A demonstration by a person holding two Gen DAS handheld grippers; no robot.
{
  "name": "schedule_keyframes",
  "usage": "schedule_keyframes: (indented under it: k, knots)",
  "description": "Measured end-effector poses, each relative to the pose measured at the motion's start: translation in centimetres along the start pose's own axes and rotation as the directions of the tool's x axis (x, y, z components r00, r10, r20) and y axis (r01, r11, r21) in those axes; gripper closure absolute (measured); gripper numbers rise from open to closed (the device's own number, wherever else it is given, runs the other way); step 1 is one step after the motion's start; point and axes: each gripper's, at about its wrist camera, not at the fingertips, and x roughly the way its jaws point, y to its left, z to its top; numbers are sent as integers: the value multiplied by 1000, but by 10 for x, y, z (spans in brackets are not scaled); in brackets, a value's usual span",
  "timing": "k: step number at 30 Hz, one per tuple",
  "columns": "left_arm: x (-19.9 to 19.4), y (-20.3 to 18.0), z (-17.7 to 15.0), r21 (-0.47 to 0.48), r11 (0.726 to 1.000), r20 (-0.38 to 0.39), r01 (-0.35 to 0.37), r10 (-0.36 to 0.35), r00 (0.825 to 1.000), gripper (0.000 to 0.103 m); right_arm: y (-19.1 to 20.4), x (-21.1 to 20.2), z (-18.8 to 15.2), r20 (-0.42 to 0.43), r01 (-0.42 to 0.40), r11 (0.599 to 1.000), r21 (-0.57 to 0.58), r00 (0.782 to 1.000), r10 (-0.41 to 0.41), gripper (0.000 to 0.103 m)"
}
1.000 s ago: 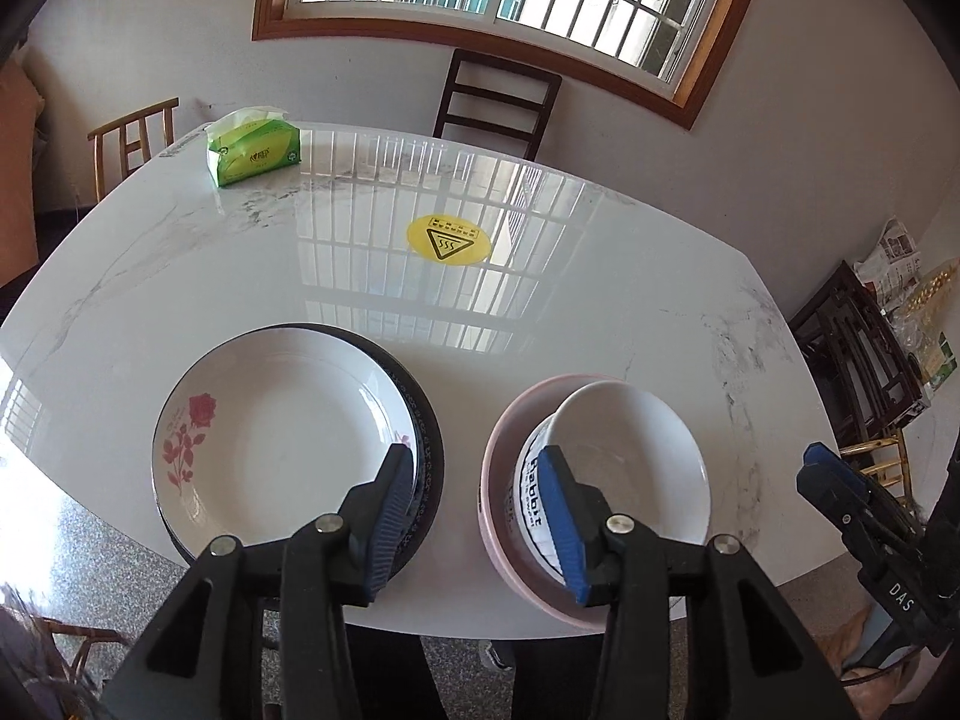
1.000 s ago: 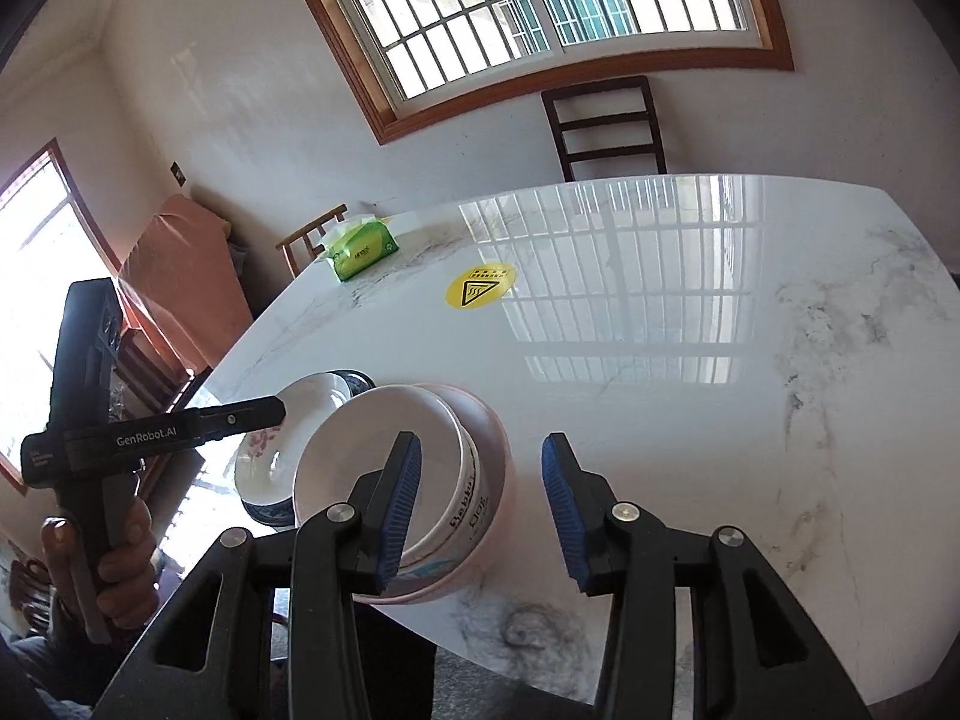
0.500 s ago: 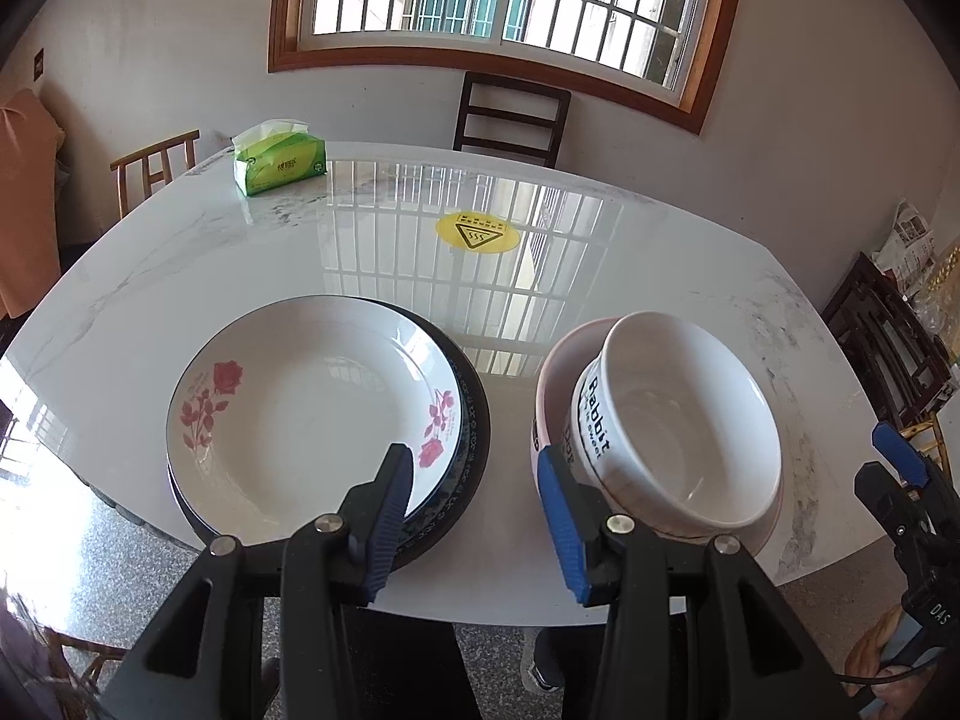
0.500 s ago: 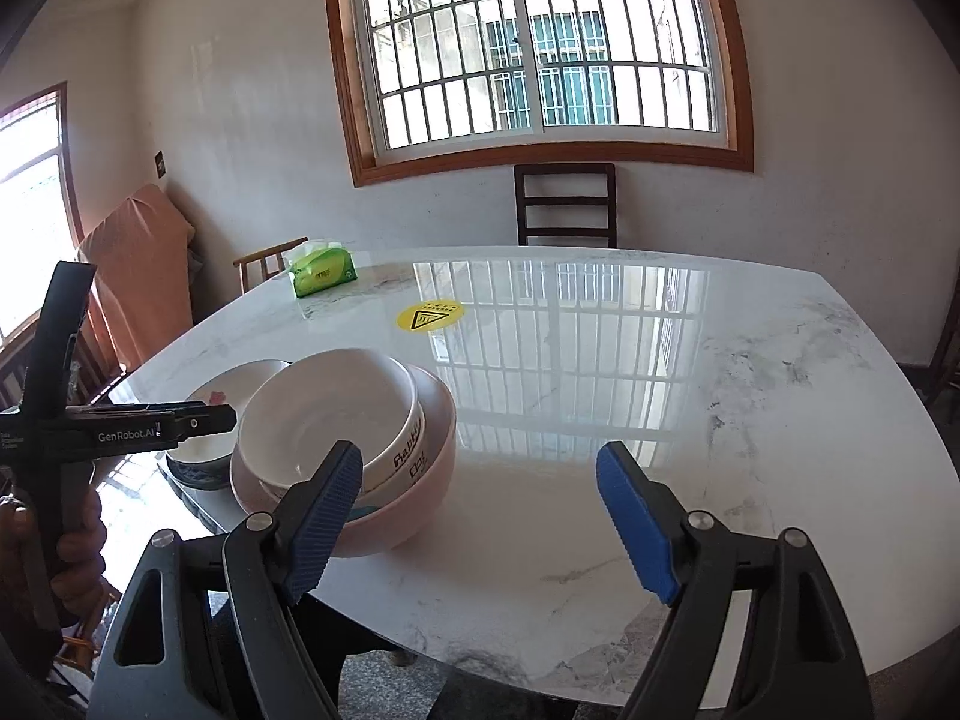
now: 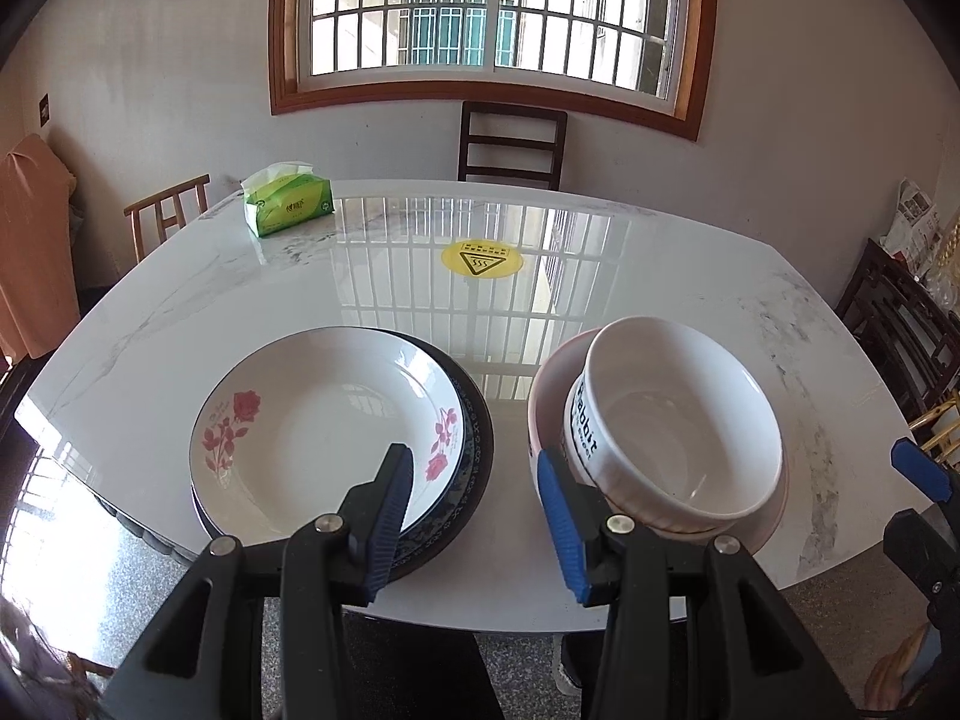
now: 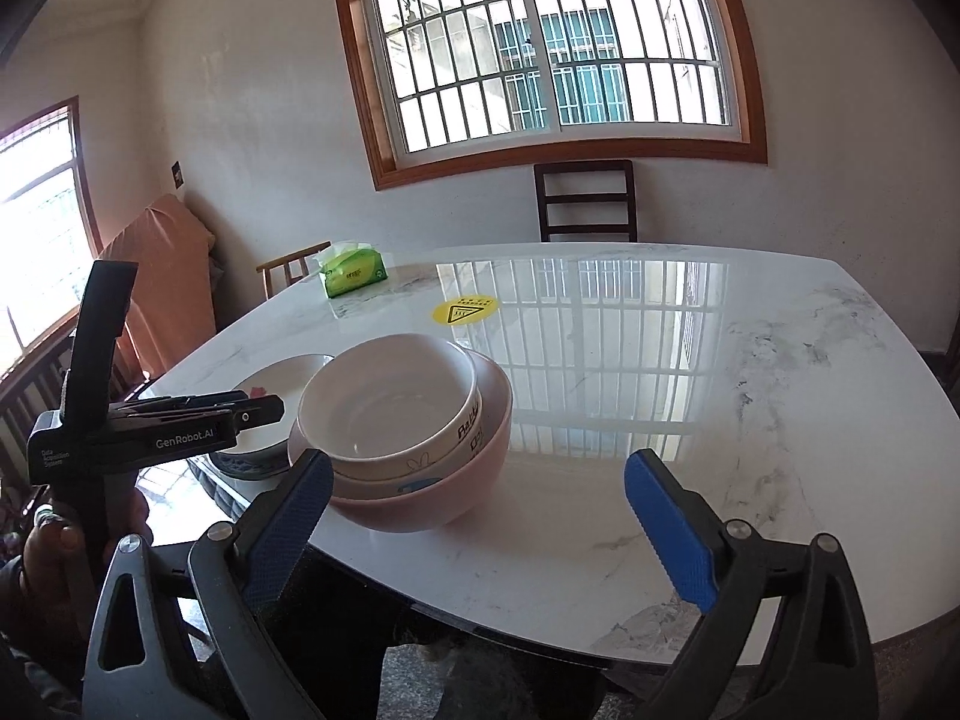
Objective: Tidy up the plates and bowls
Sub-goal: 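Move both open grippers back to the rim of the pink bowl stack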
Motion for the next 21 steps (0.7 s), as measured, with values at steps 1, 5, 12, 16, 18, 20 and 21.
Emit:
schedule_keyframes:
  k: [1,5,12,16,18,20,21]
  knots:
    - [0,-1,0,6,1000,11,-7,7,1000,59,0,0,-1,-5,-14,1000,0,1000,14,5]
    - [4,-4,1,27,999,40,-36,35,999,59,1,0,-1,15,-29,999,-12,999,30,3]
    - [20,3,0,17,999,39,-48,47,998,59,3,1,0,104,7,999,-34,995,-4,2]
    - [26,6,-2,16,998,33,-55,55,998,59,4,7,1,116,26,999,-39,993,-21,1]
    - [29,8,-4,10,999,25,-53,53,998,59,5,10,0,111,21,999,-39,994,-17,1]
    - [30,9,-5,6,999,22,-52,52,998,59,4,15,-2,98,21,999,-34,995,-17,1]
    - [30,8,-5,9,999,23,-53,53,998,59,4,17,-3,91,22,999,-30,996,-19,1]
